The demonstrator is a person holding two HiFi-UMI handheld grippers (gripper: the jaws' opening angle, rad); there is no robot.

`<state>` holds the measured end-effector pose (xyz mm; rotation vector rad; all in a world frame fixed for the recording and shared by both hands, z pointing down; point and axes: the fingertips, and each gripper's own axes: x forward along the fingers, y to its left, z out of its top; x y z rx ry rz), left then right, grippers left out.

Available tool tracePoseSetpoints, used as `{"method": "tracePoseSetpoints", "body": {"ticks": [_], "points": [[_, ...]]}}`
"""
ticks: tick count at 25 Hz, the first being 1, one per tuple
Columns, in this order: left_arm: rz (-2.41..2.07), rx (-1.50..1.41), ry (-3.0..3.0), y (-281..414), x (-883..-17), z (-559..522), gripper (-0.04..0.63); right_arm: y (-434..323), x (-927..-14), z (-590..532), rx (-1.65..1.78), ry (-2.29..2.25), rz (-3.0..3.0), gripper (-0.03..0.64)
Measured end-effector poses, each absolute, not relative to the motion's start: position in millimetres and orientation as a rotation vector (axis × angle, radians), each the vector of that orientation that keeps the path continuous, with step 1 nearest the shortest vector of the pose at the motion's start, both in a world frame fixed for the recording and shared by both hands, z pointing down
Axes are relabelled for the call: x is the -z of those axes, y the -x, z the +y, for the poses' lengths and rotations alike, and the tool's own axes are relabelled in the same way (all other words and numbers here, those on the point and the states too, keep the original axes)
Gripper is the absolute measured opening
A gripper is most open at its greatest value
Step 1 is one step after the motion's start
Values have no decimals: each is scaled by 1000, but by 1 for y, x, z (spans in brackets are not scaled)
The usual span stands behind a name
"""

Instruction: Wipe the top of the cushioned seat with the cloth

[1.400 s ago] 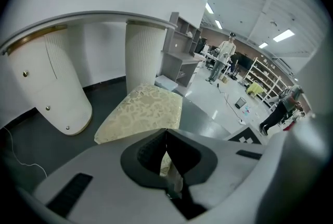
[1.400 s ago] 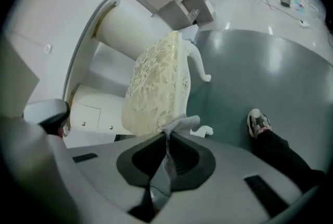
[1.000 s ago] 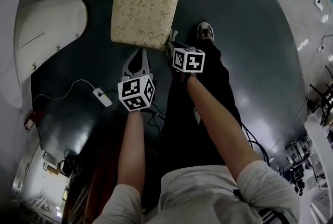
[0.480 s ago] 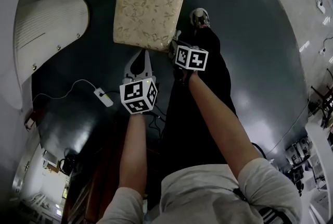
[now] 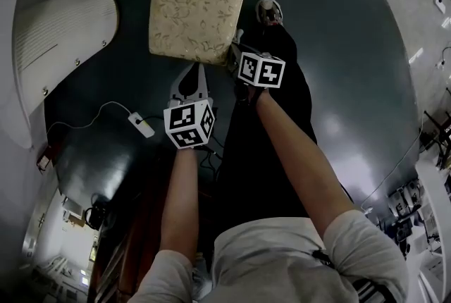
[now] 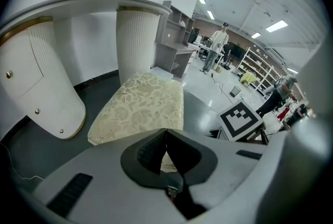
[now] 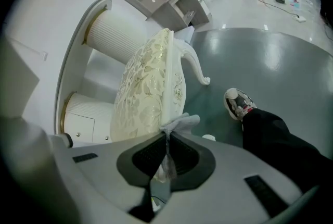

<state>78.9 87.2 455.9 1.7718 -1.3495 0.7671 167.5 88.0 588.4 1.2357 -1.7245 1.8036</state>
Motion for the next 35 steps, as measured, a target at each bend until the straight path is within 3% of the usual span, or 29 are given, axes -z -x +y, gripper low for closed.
{"method": "tracePoseSetpoints", "body": {"ticks": [35], "points": [[-1303,-766,-1719,-130,-477,-54,15,-220,-573,-78,-1737,-1165,-1757,28]]}}
